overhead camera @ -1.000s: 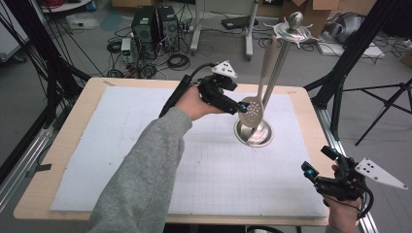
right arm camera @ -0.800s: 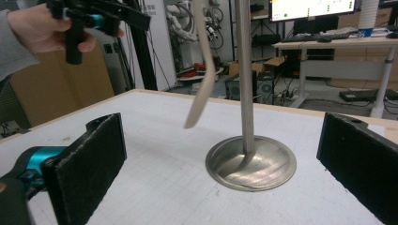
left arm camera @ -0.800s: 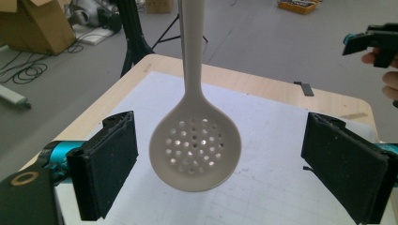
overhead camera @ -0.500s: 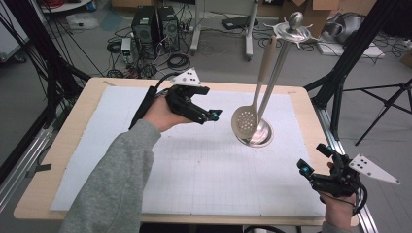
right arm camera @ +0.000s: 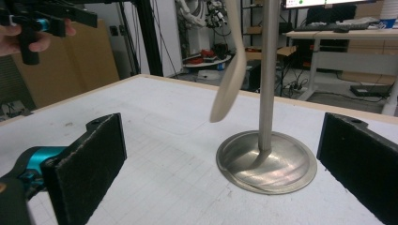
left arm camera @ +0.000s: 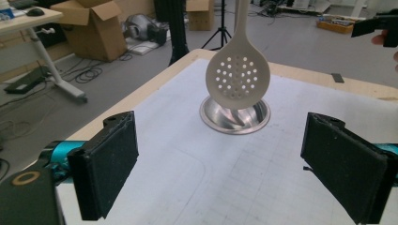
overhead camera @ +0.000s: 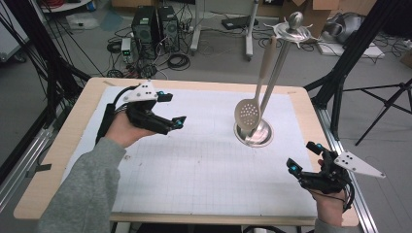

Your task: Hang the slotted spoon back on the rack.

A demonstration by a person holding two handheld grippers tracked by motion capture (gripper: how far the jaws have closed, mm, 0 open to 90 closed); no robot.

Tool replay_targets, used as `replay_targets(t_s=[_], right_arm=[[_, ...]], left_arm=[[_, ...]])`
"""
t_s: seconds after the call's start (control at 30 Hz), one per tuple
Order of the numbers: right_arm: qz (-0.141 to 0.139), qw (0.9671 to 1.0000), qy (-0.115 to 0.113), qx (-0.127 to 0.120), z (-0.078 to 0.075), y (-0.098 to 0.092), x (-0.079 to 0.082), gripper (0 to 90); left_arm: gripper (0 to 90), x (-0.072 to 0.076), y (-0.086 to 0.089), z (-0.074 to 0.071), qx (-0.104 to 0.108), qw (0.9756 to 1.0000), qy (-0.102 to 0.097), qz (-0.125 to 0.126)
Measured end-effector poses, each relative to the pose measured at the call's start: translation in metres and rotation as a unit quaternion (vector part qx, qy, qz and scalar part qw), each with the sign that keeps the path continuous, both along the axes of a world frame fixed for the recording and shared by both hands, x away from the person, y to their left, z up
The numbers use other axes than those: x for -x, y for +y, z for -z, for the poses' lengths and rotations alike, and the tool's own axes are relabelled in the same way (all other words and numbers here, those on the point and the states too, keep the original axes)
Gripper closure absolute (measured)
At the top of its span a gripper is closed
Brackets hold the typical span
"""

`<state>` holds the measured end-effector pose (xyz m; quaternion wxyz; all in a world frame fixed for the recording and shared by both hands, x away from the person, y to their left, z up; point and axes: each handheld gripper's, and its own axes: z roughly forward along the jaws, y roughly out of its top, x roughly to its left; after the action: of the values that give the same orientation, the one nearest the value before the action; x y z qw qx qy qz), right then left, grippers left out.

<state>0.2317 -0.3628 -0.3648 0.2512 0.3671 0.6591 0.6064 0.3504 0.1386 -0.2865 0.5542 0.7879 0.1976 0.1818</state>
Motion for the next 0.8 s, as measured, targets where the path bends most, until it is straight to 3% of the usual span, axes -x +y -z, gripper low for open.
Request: replay_targets(t_s=[0.33, 0.53, 0.77, 0.8], right_arm=[[-0.008, 0.9999, 0.000, 0.008, -0.001, 0.008, -0.002, 0.8], [-0.016, 0.9998, 0.000, 0.012, -0.001, 0.014, -0.004, 0.9], [-0.023, 0.9997, -0.002, 0.012, -0.002, 0.017, -0.004, 0.9], [-0.023, 0.9996, -0.004, 0.012, -0.002, 0.017, -0.004, 0.9]], left_arm=[[11.7, 0.025, 0.044, 0.013, 0.047, 0.9986, -0.013, -0.018], [11.7, 0.038, 0.068, 0.022, 0.064, 0.9964, -0.029, -0.047], [11.6, 0.052, 0.091, 0.035, 0.069, 0.9941, -0.036, -0.076], [11.5, 0.057, 0.098, 0.038, 0.066, 0.9929, -0.045, -0.088]])
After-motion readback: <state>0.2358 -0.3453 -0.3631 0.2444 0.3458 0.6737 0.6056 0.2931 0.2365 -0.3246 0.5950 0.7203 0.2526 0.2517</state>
